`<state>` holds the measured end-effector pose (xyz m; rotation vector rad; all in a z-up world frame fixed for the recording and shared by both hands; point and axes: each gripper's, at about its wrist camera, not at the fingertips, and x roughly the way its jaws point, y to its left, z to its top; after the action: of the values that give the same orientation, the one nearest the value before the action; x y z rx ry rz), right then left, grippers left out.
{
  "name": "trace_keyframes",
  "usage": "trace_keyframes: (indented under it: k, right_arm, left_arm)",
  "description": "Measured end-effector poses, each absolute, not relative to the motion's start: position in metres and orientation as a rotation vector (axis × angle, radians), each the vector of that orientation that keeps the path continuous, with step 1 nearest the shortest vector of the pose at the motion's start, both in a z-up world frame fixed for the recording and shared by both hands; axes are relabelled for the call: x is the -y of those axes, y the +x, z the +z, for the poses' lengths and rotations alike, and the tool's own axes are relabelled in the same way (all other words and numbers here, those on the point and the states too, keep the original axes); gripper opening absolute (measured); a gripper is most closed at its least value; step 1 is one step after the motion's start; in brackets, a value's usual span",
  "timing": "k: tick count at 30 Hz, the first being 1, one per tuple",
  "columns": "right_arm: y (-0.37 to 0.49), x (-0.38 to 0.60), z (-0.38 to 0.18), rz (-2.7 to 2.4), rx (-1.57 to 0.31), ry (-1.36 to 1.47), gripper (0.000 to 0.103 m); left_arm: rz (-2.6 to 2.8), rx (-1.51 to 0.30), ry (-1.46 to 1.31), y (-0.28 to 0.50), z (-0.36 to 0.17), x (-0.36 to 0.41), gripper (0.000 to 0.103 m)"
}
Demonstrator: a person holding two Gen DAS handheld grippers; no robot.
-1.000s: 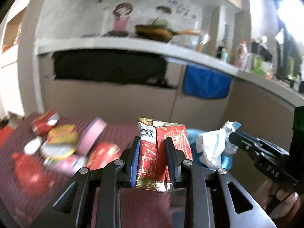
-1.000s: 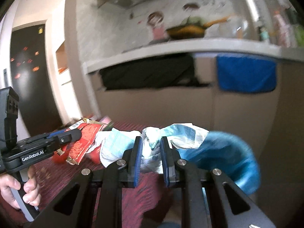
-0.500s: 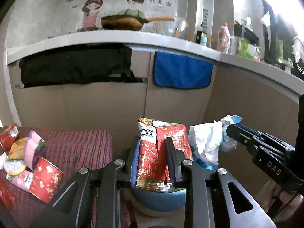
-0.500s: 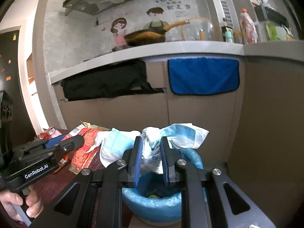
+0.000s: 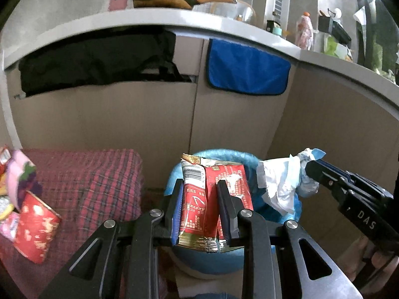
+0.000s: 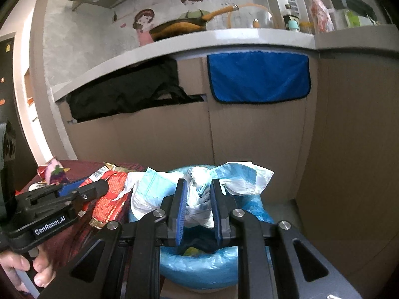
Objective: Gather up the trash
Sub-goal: 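Carry wrappers and tissues over the bin and open both tools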
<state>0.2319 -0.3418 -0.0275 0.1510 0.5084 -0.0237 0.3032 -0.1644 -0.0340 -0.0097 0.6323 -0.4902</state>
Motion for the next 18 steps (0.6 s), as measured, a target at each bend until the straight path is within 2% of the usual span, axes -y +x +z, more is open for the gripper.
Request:
trace_keyframes:
  k: [5, 18]
  right_arm:
    - [0.241, 0.351, -0.040, -0.034, -0.548, 0.177, 0.017]
    - [0.271, 0.363, -0.067, -0.048, -0.626, 0.213, 0.019]
  left_arm:
    - [-0.493, -0.703, -0.043, 0.322, -0.050, 0.173, 0.027]
    - [-0.485, -0.746, -0.033, 0.351, -0.071, 0.190, 0.027]
